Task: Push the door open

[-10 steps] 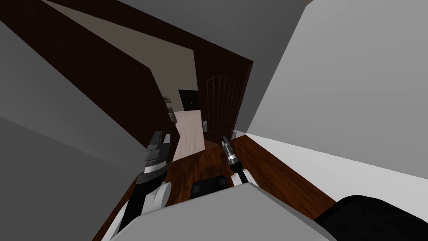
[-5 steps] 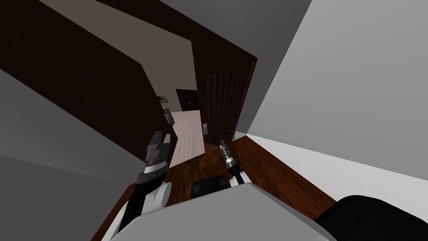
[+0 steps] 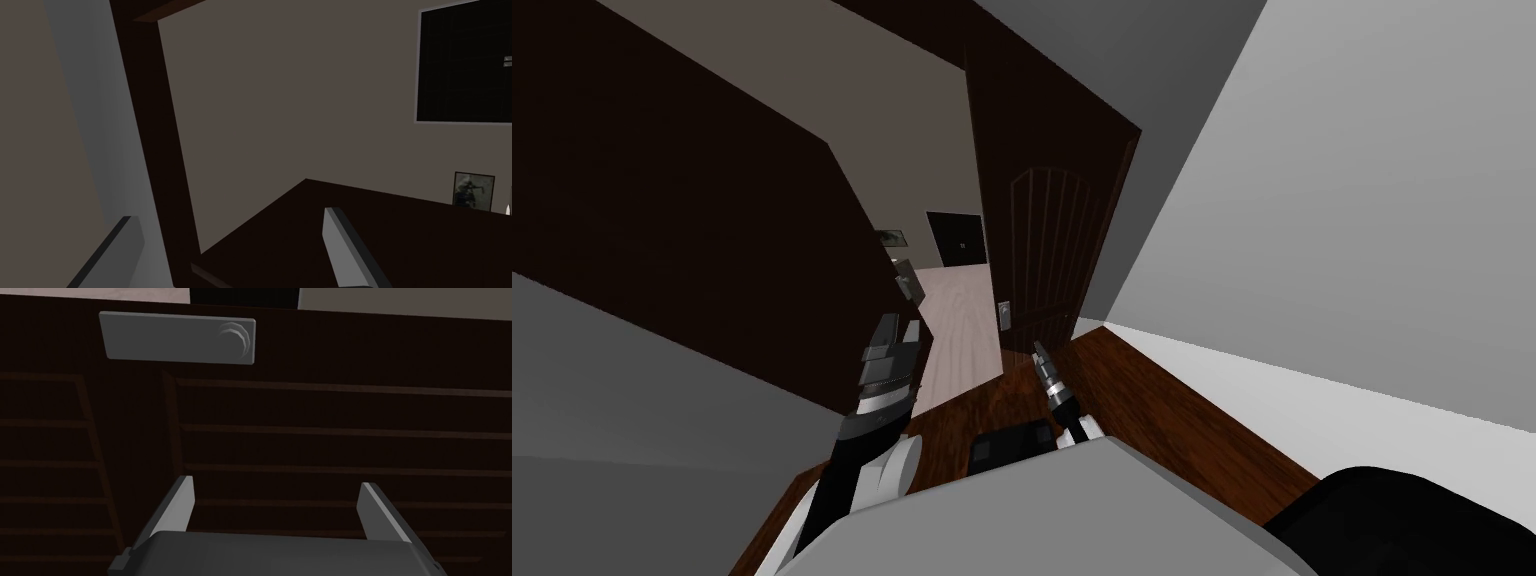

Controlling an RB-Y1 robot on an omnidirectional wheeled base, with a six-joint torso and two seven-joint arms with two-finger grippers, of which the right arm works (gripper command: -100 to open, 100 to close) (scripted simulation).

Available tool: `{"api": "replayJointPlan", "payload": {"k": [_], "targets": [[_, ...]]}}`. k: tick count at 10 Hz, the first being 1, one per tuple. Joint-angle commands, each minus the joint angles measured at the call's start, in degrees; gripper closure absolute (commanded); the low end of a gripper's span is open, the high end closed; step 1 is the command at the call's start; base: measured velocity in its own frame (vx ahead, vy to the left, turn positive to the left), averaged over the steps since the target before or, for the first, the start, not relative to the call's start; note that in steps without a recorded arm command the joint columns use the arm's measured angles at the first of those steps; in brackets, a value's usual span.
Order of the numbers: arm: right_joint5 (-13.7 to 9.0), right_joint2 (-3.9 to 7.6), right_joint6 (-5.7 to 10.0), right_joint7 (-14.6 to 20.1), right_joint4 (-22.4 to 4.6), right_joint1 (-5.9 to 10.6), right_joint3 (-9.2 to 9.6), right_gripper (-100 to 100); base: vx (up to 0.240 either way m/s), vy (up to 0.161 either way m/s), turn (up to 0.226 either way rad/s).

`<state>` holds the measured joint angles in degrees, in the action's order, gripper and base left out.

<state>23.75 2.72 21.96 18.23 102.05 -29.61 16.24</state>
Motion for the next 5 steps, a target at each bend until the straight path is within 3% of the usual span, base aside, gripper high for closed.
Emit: {"api": "replayJointPlan", "payload": {"k": [1,5], "targets": [[1.11,-0.45,0.14,0.4,-0.88,-0.49,0.71,-100,0.202,0.072,-0.037],[3.26,-1.49,0.22,1.35,-3.12,-0.73,1.89,-100,0.186,0.048,-0.037]]}}
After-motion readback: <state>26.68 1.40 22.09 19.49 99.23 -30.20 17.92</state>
